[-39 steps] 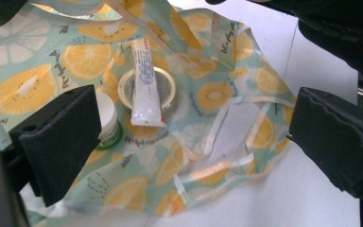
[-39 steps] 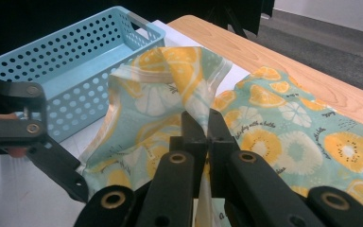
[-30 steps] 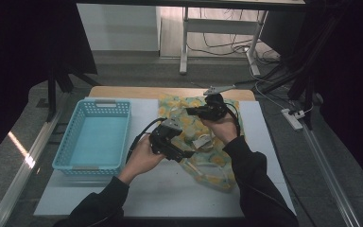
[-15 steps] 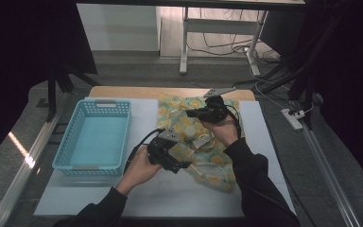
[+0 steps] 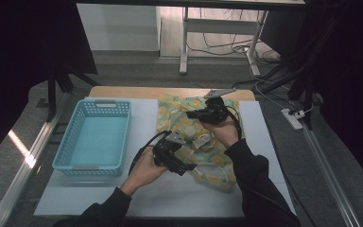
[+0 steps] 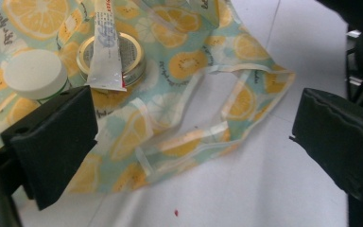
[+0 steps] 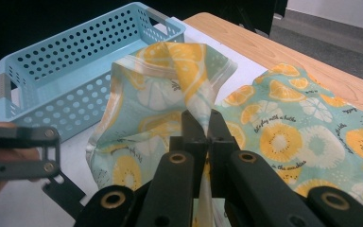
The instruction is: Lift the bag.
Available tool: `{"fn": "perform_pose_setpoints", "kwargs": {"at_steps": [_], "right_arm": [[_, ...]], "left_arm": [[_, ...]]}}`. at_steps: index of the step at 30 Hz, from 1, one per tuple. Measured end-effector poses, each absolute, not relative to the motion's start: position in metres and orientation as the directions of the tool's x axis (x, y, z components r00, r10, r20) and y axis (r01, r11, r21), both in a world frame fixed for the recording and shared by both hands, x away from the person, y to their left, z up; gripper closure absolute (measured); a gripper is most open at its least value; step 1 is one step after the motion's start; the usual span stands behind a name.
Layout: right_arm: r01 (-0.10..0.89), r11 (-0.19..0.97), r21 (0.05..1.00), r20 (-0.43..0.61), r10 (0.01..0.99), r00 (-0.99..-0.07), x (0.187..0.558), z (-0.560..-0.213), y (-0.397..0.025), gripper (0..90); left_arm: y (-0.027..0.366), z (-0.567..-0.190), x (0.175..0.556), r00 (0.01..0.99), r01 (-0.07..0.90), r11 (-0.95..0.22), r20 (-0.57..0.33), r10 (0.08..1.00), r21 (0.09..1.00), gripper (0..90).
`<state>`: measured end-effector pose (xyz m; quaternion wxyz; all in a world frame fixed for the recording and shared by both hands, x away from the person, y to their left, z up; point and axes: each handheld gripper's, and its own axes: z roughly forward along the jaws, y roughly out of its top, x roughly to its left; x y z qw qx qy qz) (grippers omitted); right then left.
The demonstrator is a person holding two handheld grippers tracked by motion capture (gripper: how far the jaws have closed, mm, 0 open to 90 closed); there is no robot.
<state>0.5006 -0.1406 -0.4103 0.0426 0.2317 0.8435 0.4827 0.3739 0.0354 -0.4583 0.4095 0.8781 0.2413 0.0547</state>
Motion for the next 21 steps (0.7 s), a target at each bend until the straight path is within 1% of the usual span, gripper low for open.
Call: {"fn": "perform_pose_setpoints", "kwargs": {"at_steps": [4,10,15,21], "right_arm": [[0.350,0.436,0.829,0.150,0.429,-0.891,0.501,-0.412,-0.137,89.2],[0.360,0.445,0.820,0.152,0.437,-0.887,0.504,-0.417,-0.136,89.2],[0.369,0.446,0.815,0.153,0.448,-0.881,0.508,-0.420,-0.139,89.2],[0.379,0.451,0.808,0.157,0.456,-0.876,0.511,-0.424,-0.140,89.2]], "left_arm": [[0.028,-0.465,0.382,0.886,0.376,-0.534,-0.125,0.447,0.757,2.5],[0.018,-0.476,0.395,0.897,0.350,-0.574,-0.088,0.433,0.740,2.3],[0.014,-0.490,0.405,0.906,0.346,-0.612,-0.085,0.414,0.711,3.7],[0.016,-0.511,0.413,0.904,0.364,-0.639,-0.093,0.417,0.678,4.5]]}}
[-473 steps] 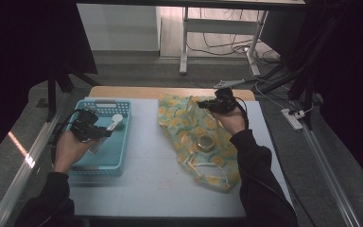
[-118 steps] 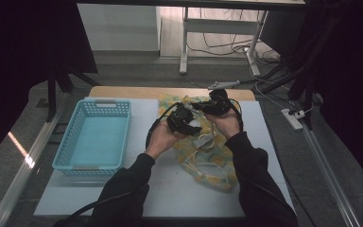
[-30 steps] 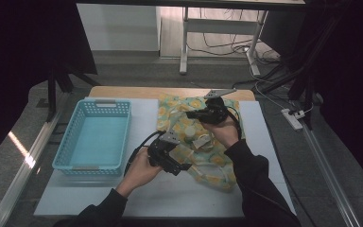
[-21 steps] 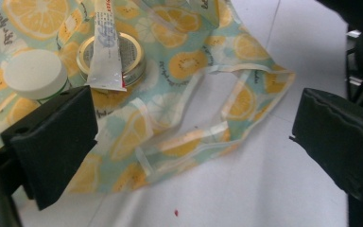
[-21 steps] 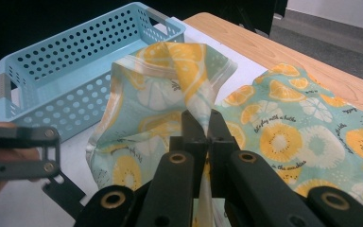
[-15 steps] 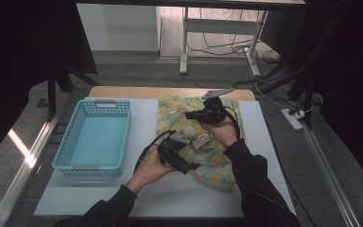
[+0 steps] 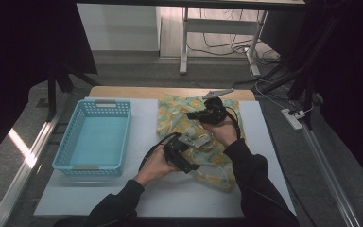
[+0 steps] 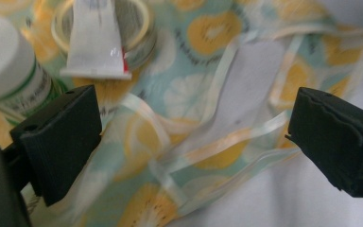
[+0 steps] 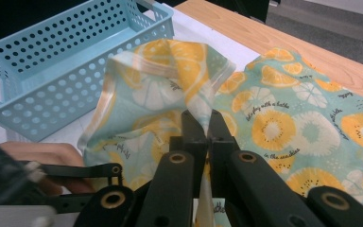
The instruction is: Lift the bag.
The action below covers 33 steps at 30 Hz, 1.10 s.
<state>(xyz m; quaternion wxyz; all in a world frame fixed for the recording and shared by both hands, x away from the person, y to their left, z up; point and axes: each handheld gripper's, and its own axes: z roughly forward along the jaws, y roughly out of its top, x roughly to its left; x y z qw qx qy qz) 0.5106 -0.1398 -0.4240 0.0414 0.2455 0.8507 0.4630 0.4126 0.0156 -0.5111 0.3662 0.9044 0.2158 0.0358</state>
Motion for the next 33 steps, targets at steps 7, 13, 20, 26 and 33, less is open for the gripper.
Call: {"fn": "perform_pose_setpoints", "kwargs": {"at_steps": [7,13,20,26,33], "right_arm": [[0.393,0.465,0.793,0.165,0.458,-0.874,0.513,-0.435,-0.135,89.2],[0.401,0.465,0.790,0.170,0.461,-0.871,0.514,-0.439,-0.137,89.2],[0.402,0.461,0.791,0.172,0.463,-0.870,0.514,-0.439,-0.138,89.2],[0.401,0.461,0.792,0.172,0.462,-0.870,0.514,-0.438,-0.139,89.2],[0.405,0.459,0.791,0.175,0.465,-0.868,0.514,-0.439,-0.140,89.2]], "left_arm": [[0.012,-0.528,0.417,0.919,0.353,-0.674,-0.105,0.380,0.649,5.6],[0.007,-0.533,0.413,0.917,0.325,-0.700,-0.032,0.397,0.636,18.8],[0.005,-0.527,0.413,0.919,0.328,-0.713,-0.033,0.393,0.619,48.7],[0.005,-0.524,0.414,0.916,0.343,-0.714,-0.048,0.399,0.610,76.0],[0.004,-0.523,0.414,0.897,0.397,-0.697,-0.091,0.432,0.597,89.7]]}}
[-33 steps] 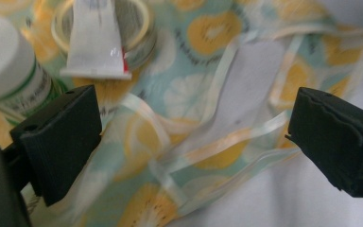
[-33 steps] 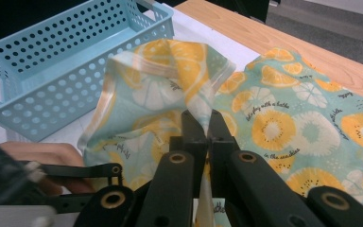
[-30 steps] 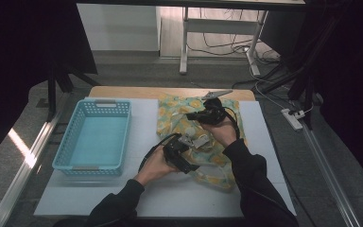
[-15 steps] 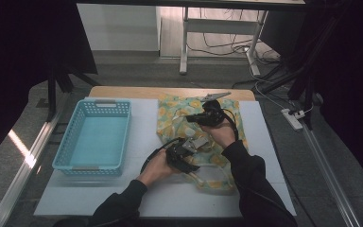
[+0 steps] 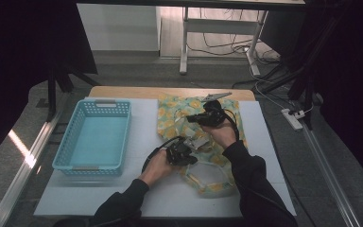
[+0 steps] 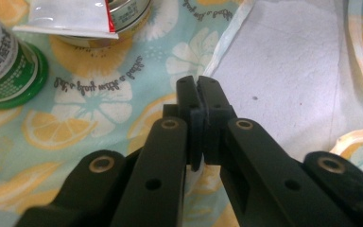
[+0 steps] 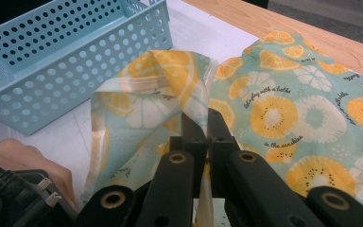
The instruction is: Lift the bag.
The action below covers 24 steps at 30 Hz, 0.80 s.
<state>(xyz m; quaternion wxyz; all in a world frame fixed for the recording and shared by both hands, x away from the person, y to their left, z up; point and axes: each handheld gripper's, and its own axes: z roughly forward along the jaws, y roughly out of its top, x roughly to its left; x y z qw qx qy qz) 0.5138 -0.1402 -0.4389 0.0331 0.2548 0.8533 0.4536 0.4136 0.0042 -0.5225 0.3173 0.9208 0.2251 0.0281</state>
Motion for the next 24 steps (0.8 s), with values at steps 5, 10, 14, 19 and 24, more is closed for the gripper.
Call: {"fn": "perform_pose_setpoints", "kwargs": {"at_steps": [5,10,14,19,24], "right_arm": [[0.405,0.456,0.793,0.177,0.462,-0.869,0.514,-0.438,-0.142,89.3],[0.407,0.445,0.798,0.183,0.464,-0.867,0.514,-0.435,-0.144,89.2],[0.402,0.444,0.801,0.180,0.462,-0.869,0.513,-0.430,-0.145,89.3],[0.390,0.448,0.804,0.169,0.457,-0.873,0.511,-0.420,-0.147,89.4],[0.386,0.451,0.805,0.160,0.460,-0.873,0.510,-0.411,-0.150,89.4]], "left_arm": [[0.014,-0.516,0.413,0.882,0.425,-0.640,-0.134,0.452,0.640,89.9],[0.022,-0.502,0.411,0.877,0.433,-0.607,-0.154,0.456,0.667,90.0],[0.025,-0.491,0.409,0.880,0.427,-0.597,-0.160,0.447,0.679,90.0],[0.028,-0.475,0.406,0.884,0.415,-0.575,-0.163,0.438,0.705,90.0],[0.034,-0.458,0.404,0.883,0.406,-0.541,-0.165,0.439,0.736,90.0]]}}
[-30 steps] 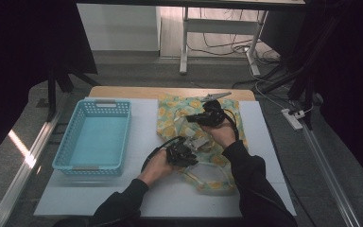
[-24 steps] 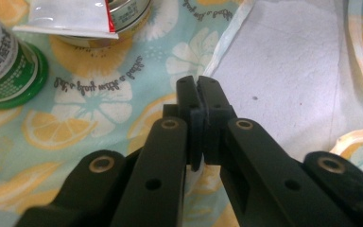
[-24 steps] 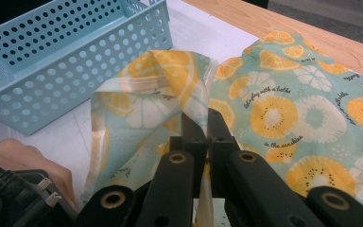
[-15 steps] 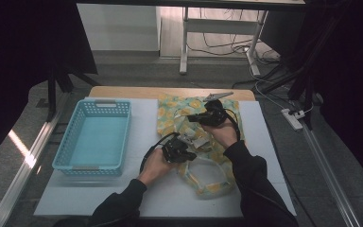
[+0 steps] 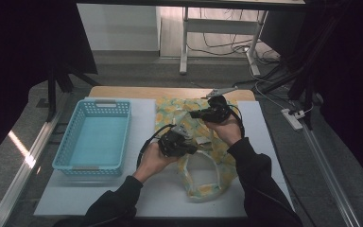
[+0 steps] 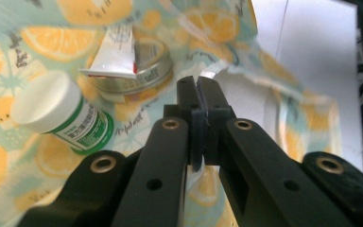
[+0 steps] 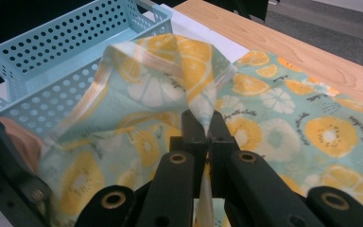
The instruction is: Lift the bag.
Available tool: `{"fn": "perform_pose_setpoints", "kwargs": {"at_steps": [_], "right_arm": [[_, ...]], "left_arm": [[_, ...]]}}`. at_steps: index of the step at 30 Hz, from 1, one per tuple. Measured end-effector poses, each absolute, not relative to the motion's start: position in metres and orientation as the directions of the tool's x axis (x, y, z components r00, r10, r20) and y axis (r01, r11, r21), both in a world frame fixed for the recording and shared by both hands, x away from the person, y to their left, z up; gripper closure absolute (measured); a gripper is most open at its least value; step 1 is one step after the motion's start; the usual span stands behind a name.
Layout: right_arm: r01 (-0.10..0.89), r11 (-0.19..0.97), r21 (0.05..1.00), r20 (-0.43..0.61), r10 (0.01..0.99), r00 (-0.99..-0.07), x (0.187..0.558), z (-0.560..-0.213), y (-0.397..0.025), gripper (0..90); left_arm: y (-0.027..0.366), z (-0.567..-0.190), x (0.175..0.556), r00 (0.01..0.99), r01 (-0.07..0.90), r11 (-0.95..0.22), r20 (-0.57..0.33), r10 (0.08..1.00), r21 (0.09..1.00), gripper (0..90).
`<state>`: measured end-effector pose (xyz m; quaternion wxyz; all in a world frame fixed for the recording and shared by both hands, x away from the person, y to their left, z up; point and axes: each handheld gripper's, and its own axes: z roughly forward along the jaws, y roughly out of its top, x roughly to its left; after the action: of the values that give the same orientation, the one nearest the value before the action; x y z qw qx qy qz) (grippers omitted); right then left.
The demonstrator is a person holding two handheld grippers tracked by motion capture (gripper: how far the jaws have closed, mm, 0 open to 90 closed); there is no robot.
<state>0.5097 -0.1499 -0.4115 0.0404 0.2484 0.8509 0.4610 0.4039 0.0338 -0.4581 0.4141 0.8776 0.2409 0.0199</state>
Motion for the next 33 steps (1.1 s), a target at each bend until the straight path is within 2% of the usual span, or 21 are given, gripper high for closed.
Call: {"fn": "perform_pose_setpoints", "kwargs": {"at_steps": [33], "right_arm": [[0.365,0.405,0.838,0.147,0.477,-0.866,0.507,-0.359,-0.163,89.5]], "left_arm": [[0.104,-0.363,0.423,0.849,0.388,-0.353,-0.181,0.497,0.852,90.0]]}}
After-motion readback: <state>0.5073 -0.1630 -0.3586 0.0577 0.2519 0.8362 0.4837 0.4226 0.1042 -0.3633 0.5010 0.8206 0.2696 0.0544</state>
